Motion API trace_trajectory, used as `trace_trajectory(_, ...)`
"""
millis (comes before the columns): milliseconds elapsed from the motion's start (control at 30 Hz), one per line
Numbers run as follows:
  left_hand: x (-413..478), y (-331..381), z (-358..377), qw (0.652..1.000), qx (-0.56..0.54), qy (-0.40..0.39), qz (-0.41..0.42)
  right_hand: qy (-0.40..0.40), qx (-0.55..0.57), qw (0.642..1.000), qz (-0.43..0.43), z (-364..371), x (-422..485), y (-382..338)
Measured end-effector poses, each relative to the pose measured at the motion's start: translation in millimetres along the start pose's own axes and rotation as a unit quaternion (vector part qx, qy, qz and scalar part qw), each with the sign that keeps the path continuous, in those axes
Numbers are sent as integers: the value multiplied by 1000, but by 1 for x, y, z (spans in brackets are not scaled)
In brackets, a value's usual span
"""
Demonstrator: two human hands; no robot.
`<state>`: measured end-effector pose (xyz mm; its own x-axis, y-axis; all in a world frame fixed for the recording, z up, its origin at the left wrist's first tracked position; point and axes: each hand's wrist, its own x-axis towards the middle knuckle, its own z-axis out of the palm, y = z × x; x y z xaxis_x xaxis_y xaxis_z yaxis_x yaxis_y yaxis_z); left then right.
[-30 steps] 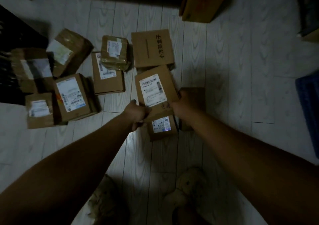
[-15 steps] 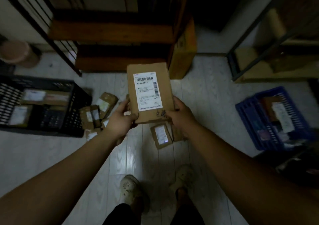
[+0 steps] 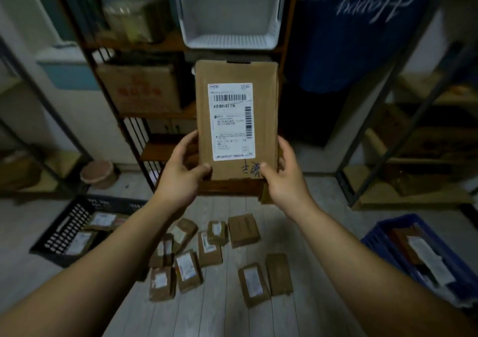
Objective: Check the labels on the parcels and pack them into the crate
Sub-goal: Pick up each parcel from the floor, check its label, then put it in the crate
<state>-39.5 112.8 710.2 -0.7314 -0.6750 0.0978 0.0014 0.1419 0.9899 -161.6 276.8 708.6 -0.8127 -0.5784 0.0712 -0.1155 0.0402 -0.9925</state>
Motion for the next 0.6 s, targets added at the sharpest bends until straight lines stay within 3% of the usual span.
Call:
trace_trajectory(333,-26,71,-16,996,-28,24,83,-11,2,994,-110,0,-13,-58)
trace_trajectory(600,-23,88,-91,992,-39,34,118,-14,-5,989,-147,75,-12,-91)
